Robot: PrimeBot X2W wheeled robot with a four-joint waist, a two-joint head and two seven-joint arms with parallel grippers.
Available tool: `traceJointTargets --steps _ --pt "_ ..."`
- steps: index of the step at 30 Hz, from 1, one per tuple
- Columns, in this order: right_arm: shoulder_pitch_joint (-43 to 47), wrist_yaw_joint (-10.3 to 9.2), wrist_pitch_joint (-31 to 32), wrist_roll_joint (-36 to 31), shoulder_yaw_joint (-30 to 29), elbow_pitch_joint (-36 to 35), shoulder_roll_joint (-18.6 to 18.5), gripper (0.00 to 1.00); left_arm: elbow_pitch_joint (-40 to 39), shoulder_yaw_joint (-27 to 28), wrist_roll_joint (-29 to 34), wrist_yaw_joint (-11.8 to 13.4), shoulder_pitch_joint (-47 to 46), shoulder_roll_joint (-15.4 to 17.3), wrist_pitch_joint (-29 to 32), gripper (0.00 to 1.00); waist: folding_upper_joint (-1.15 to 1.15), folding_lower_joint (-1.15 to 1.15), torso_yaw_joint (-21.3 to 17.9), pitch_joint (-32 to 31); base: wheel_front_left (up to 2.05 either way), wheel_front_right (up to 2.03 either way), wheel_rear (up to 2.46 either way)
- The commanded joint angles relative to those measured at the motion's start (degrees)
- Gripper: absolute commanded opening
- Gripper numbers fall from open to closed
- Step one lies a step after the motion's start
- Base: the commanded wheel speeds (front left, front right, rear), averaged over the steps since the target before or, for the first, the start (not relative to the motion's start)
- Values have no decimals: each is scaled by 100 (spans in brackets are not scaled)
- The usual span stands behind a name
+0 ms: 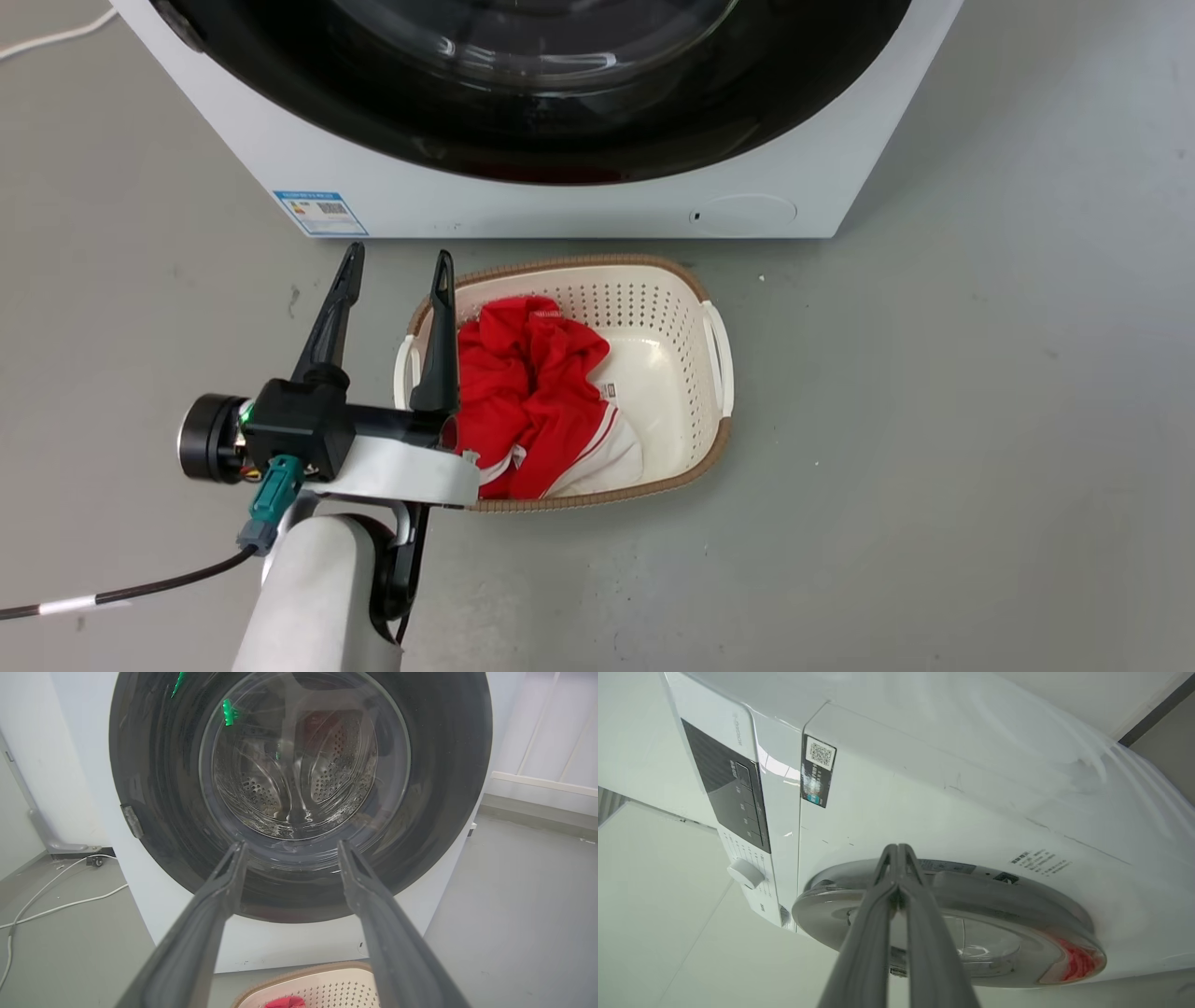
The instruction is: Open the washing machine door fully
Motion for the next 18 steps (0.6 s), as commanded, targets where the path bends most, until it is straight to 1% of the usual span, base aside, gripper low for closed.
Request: traceJointTargets --steps 1,10,18 --pt "-355 0 153 -111 180 185 -2 0 -51 -21 29 3 -111 -1 -15 100 0 0 27 137 0 0 0" --pt "-1426 0 662 -655 895 904 224 0 -192 -77 43 32 -305 0 -15 100 0 0 142 494 0 0 0" --pt "-2002 0 822 -976 1171 1280 435 0 -261 -184 39 50 -474 0 -15 100 0 0 237 793 0 0 0"
